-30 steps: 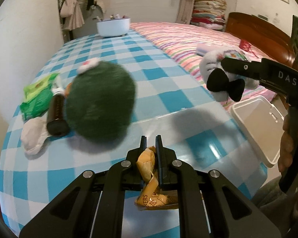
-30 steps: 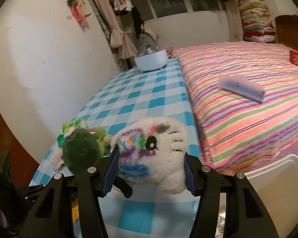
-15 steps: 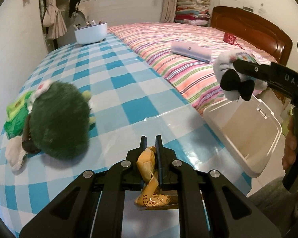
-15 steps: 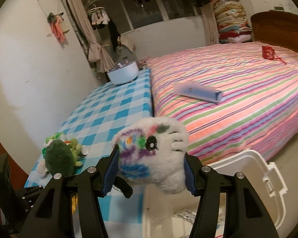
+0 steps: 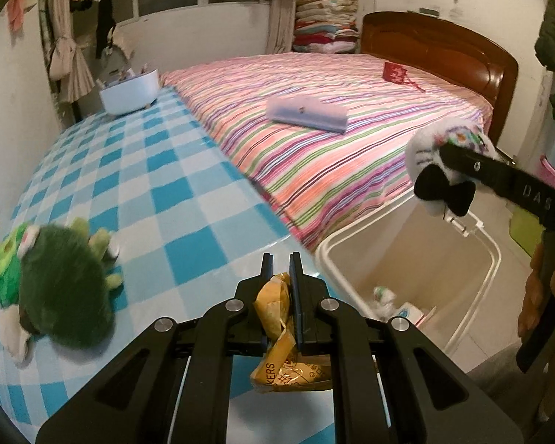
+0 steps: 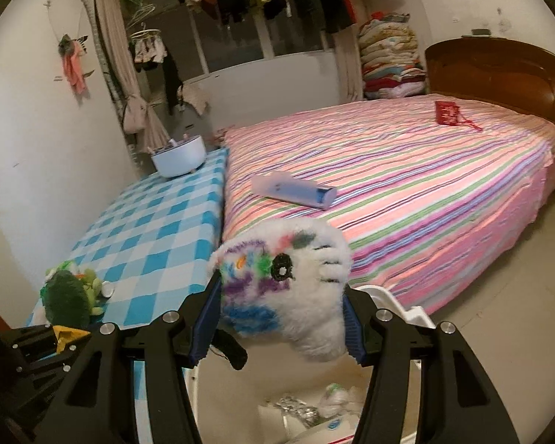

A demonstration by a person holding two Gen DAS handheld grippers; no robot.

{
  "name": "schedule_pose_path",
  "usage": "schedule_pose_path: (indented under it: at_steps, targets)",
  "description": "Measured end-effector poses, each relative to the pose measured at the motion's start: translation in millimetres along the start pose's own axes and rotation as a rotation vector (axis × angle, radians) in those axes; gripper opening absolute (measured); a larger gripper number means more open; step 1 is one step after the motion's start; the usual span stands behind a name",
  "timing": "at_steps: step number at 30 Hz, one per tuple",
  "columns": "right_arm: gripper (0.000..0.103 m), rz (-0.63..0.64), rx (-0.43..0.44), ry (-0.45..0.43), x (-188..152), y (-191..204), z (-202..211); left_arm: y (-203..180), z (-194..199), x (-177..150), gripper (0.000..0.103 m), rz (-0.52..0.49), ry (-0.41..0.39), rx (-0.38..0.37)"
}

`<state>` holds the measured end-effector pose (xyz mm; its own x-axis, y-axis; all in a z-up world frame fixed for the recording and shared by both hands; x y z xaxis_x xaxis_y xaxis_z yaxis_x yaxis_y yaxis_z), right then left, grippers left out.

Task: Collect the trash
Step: 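Carry the yellow wrapper and white plush toy to the white bin and release both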

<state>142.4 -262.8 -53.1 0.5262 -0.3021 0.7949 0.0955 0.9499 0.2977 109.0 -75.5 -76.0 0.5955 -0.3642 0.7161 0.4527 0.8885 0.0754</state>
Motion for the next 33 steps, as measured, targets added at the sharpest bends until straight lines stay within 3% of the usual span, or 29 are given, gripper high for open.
schedule_pose_path:
  at_steps: [6, 15, 21, 24, 26, 33]
  targets:
    - [0.055, 0.021, -0.087, -0.039, 2, -14, 7, -22, -3, 21, 0.009, -0.042, -0.04, -0.038]
    - [0.058, 0.041, -0.172, -0.054, -2, -31, 13, -33, -19, 17, 0.009, -0.061, -0.024, -0.07]
    - [0.063, 0.007, -0.18, -0.063, -2, -39, 15, -32, -21, 17, 0.009, -0.061, -0.016, -0.068]
    - [0.072, -0.022, -0.172, -0.081, 0, -42, 17, -34, -22, 18, 0.009, -0.064, -0.014, -0.069]
    - [0.073, -0.049, -0.168, -0.099, 2, -46, 20, -37, -23, 18, 0.009, -0.069, -0.013, -0.069]
    - [0.073, -0.149, -0.167, -0.245, 15, -63, 50, -54, -29, 20, 0.009, -0.087, -0.005, -0.087]
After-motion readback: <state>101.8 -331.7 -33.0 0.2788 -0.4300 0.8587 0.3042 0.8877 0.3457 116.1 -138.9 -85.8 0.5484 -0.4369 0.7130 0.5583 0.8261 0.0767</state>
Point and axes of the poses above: each gripper's, at about its wrist camera, not at the fingertips, and z roughly against the way its jaws point, y to its left, x to its top, the point moved 5 cm from there along -z, roughly the way its jaws point, and after that the axes turned 5 degrees about -z, right-handed, at the moved point
